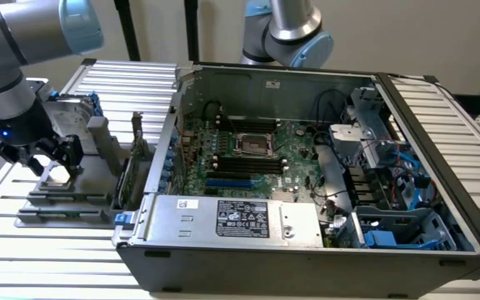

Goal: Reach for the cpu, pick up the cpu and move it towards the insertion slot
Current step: 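Pick up the cpu and move it towards the insertion slot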

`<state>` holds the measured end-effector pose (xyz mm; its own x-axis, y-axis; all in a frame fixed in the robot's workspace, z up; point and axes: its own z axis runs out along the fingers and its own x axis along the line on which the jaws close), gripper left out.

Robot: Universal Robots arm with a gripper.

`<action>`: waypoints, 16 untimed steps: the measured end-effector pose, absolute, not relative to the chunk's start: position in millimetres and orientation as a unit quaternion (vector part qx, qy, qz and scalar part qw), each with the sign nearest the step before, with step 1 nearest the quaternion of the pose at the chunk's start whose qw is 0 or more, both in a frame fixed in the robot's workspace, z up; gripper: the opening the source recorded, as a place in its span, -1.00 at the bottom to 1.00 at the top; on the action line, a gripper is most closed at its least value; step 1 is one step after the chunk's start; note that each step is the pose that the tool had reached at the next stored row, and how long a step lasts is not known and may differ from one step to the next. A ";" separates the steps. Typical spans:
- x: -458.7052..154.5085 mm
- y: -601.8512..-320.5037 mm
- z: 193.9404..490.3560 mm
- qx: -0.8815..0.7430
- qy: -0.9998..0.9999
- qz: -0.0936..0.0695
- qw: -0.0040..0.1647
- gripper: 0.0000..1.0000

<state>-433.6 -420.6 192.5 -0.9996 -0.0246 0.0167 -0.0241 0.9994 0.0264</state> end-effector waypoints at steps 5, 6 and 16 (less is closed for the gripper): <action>-433.3 -420.6 190.0 0.012 -1.000 -0.013 0.009 0.42; -433.1 -420.6 189.8 0.012 -1.000 -0.013 0.009 0.42; -431.6 -420.6 187.8 0.012 -1.000 -0.013 0.008 0.42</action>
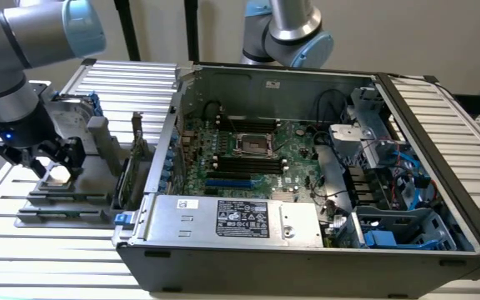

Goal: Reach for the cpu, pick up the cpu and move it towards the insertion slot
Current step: 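Pick up the cpu and move it towards the insertion slot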

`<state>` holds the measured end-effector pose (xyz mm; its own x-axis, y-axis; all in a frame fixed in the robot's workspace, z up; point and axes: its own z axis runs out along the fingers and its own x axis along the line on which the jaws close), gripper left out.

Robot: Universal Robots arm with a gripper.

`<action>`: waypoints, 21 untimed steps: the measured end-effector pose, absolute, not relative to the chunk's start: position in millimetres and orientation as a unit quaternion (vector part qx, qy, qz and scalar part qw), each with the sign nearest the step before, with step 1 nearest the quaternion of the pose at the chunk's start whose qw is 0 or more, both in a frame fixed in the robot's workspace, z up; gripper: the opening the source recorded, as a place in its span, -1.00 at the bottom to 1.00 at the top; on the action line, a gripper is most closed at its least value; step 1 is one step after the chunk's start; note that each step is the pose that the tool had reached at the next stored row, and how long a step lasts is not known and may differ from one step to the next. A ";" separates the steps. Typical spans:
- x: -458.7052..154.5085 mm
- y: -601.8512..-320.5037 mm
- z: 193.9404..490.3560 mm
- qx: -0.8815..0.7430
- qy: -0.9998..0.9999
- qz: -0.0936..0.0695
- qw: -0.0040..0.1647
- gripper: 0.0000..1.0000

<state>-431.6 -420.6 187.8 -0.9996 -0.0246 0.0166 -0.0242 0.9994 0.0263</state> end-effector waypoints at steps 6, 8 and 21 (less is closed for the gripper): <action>-431.6 -420.0 186.0 0.012 -1.000 -0.013 0.009 0.42; -431.6 -419.8 185.5 0.012 -1.000 -0.013 0.008 0.42; -431.7 -419.6 185.3 0.012 -1.000 -0.013 0.009 0.09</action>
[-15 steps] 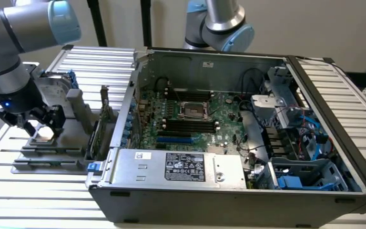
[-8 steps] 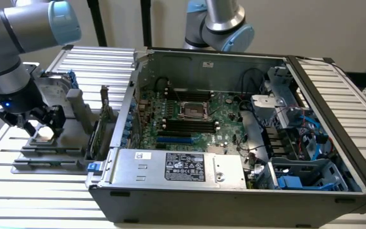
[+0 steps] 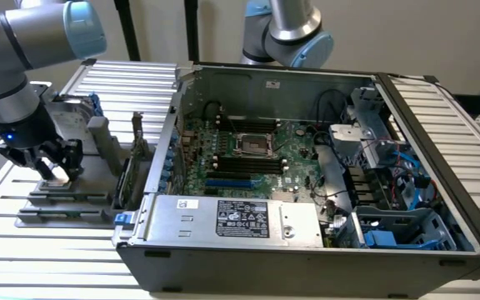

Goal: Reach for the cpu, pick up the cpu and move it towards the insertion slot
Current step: 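Pick up the cpu and move it towards the insertion slot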

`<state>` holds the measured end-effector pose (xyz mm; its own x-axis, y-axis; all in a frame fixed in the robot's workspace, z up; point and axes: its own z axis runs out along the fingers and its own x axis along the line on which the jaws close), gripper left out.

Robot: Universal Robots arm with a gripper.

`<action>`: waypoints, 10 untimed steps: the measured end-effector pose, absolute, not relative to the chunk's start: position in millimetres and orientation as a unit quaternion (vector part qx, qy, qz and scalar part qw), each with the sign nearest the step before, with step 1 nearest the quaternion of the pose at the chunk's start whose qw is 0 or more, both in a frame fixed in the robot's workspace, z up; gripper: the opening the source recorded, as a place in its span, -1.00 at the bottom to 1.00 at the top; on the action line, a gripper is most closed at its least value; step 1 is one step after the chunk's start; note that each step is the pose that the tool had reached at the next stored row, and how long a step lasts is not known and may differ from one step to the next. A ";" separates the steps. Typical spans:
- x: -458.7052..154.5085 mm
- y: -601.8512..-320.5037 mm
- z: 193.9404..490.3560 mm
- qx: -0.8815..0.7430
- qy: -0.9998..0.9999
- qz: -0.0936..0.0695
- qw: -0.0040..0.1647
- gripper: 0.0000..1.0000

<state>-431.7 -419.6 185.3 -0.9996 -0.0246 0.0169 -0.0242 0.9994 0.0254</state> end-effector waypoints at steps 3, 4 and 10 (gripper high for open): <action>-431.6 -419.6 185.4 0.012 -1.000 -0.013 0.008 0.09; -431.6 -419.5 185.7 0.012 -1.000 -0.013 0.008 0.09; -431.7 -419.6 199.8 0.012 -1.000 -0.013 0.008 0.09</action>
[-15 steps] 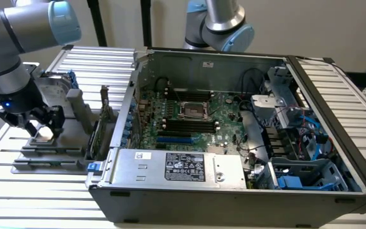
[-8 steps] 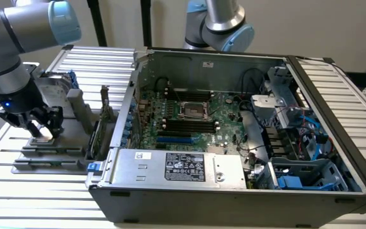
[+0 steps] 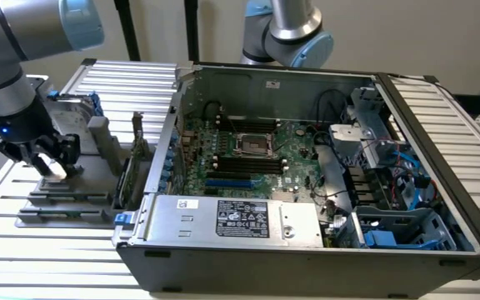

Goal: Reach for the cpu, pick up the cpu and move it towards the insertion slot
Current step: 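Pick up the cpu and move it towards the insertion slot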

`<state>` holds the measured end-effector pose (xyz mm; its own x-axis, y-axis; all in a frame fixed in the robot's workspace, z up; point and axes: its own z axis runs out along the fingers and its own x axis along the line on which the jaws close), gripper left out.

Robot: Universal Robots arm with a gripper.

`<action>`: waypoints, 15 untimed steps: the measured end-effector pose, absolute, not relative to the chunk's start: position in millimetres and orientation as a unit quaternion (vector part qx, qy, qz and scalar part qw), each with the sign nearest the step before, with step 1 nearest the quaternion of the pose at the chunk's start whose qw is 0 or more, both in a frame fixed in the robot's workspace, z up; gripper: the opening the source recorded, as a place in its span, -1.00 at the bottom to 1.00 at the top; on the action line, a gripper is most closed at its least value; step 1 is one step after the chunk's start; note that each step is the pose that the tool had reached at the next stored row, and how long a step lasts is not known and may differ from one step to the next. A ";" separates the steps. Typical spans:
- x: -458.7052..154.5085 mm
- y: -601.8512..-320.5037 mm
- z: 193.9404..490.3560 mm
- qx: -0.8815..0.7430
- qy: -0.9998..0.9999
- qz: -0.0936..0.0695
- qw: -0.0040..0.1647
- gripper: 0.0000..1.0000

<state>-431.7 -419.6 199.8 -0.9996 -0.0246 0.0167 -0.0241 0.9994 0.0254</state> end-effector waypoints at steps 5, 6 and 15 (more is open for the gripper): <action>-431.6 -419.6 222.7 0.012 -1.000 -0.013 0.008 0.09; -431.5 -419.6 227.2 0.012 -1.000 -0.013 0.009 0.09; -426.3 -419.7 268.1 0.012 -1.000 -0.013 0.009 0.09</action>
